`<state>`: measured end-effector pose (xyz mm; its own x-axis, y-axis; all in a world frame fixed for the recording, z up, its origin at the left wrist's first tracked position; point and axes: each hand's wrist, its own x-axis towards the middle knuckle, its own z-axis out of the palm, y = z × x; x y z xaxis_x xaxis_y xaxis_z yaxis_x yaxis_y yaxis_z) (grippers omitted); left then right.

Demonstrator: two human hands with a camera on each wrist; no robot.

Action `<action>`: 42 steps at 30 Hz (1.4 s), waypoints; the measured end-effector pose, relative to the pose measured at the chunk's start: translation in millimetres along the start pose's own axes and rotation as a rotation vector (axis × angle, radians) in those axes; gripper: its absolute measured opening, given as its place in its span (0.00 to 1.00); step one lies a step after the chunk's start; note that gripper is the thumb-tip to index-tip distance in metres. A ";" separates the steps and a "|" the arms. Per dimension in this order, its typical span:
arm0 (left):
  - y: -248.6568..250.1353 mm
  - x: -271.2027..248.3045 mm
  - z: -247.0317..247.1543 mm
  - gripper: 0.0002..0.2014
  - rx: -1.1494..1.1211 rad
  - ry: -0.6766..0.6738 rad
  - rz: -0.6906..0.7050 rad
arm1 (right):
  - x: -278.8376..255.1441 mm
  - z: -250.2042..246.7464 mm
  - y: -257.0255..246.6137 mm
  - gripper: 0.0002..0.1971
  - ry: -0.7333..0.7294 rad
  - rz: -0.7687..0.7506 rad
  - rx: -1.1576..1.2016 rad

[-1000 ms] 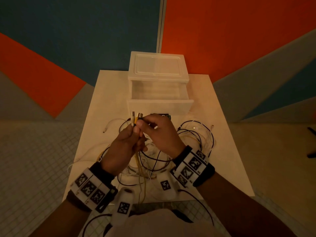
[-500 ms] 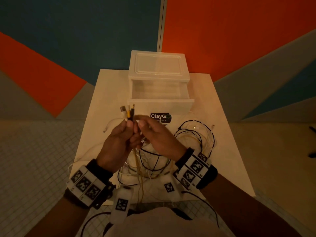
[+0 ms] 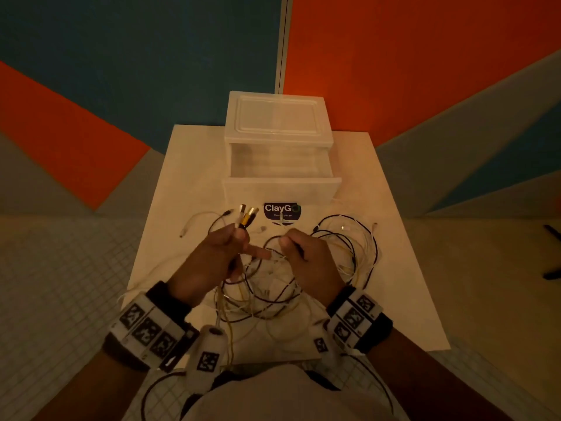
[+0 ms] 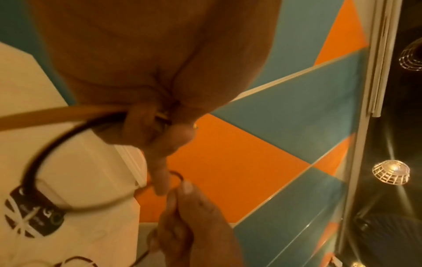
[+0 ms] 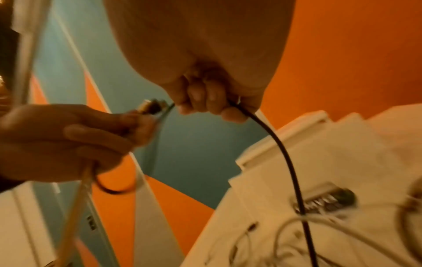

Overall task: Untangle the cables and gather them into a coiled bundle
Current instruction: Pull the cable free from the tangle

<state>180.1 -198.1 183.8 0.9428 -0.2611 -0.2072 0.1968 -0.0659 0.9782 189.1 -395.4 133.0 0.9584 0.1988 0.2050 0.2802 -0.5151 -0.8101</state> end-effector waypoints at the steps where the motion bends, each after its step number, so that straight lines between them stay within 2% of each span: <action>1: 1.2 1.5 2.4 0.16 -0.017 0.033 0.015 | 3.8 1.7 -10.1 0.16 0.006 -0.030 -0.016; 4: 5.6 6.1 5.0 0.14 -0.134 0.080 0.053 | 4.8 6.7 -28.9 0.14 -0.052 -0.057 -0.009; 8: 15.2 11.0 0.5 0.14 -0.498 0.088 0.015 | -9.0 14.2 -21.0 0.17 -0.239 -0.053 0.078; 10: 24.5 12.0 -15.0 0.13 -0.592 0.121 0.078 | -14.9 16.5 2.6 0.16 -0.361 0.028 0.014; 12: 35.8 9.7 -36.3 0.14 -0.609 0.140 0.174 | -17.6 14.0 38.4 0.14 -0.415 0.179 -0.070; 14: 44.2 3.6 -57.2 0.13 -0.604 0.147 0.261 | -18.3 7.8 73.6 0.14 -0.391 0.260 -0.093; 18: 47.6 -5.5 -74.3 0.10 -0.562 0.142 0.309 | -4.4 3.3 101.3 0.11 -0.397 0.234 -0.297; 20: 41.8 -5.5 -69.9 0.08 -0.515 0.135 0.279 | 7.5 4.0 92.6 0.17 -0.279 0.192 -0.351; 24: 21.5 -2.5 -43.2 0.12 -0.185 0.175 0.147 | 26.2 9.9 45.3 0.16 -0.099 0.100 -0.077; 27: 10.0 1.9 -22.6 0.15 -0.198 0.080 0.096 | 31.8 10.4 7.5 0.15 -0.057 0.003 -0.029; 28: 9.2 3.2 -17.1 0.14 -0.228 0.057 0.092 | 32.3 10.1 -2.2 0.15 -0.071 -0.058 -0.058; 30: 7.2 6.1 -9.9 0.15 -0.142 0.095 0.120 | 33.5 10.5 -16.9 0.14 -0.137 -0.110 -0.112; 33: 8.8 7.5 0.1 0.15 -0.058 0.116 0.239 | 32.0 14.5 -20.8 0.11 -0.208 -0.092 -0.140; 35: 11.3 8.0 6.6 0.18 -0.141 0.088 0.254 | 30.3 16.4 -22.1 0.07 -0.236 -0.082 -0.117; 37: 11.6 9.8 11.4 0.18 -0.197 0.064 0.238 | 29.4 18.0 -23.2 0.07 -0.266 -0.078 -0.109; 39: 12.1 8.8 11.0 0.17 -0.226 0.068 0.246 | 27.6 21.3 -19.6 0.11 -0.302 -0.044 -0.072; 42: 27.2 5.3 -10.2 0.10 -0.410 0.029 0.298 | 20.5 26.9 -1.7 0.18 -0.351 0.028 -0.057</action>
<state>193.3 -191.5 209.4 0.9800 -0.1838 0.0762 0.0021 0.3924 0.9198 206.7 -368.1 123.7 0.8910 0.4532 -0.0264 0.2660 -0.5684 -0.7786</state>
